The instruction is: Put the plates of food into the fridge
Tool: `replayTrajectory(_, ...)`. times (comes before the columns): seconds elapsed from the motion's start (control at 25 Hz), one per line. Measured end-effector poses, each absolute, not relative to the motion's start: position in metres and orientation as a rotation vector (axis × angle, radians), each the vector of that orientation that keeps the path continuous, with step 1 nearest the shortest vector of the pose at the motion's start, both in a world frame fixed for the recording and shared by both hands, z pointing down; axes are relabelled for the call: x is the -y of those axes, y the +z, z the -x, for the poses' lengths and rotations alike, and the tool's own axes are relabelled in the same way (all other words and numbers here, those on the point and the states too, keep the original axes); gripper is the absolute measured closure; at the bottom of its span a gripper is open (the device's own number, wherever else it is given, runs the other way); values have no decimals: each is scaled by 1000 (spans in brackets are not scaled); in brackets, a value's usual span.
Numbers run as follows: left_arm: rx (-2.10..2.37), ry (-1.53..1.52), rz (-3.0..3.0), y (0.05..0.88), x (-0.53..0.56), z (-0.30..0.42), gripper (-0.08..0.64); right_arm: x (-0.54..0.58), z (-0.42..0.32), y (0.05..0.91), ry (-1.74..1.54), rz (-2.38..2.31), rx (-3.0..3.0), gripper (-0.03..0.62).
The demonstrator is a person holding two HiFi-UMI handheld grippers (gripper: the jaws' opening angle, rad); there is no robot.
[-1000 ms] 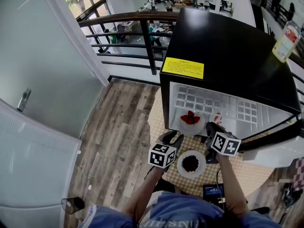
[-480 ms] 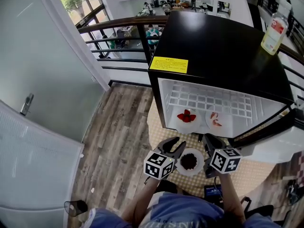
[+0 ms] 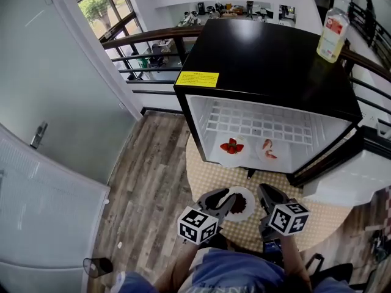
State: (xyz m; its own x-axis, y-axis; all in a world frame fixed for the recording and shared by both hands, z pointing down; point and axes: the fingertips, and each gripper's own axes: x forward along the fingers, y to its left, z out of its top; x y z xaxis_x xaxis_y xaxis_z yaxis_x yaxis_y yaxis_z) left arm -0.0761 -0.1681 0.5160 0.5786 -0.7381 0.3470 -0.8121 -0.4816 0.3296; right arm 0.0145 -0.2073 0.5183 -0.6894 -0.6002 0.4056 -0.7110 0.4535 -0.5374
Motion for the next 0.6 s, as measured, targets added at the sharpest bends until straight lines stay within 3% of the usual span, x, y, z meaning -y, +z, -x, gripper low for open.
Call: replayTrajectory(0.6, 1337, 198, -2323, 505, 105, 20, 468, 140, -61, 511, 963, -1007, 2598, 552)
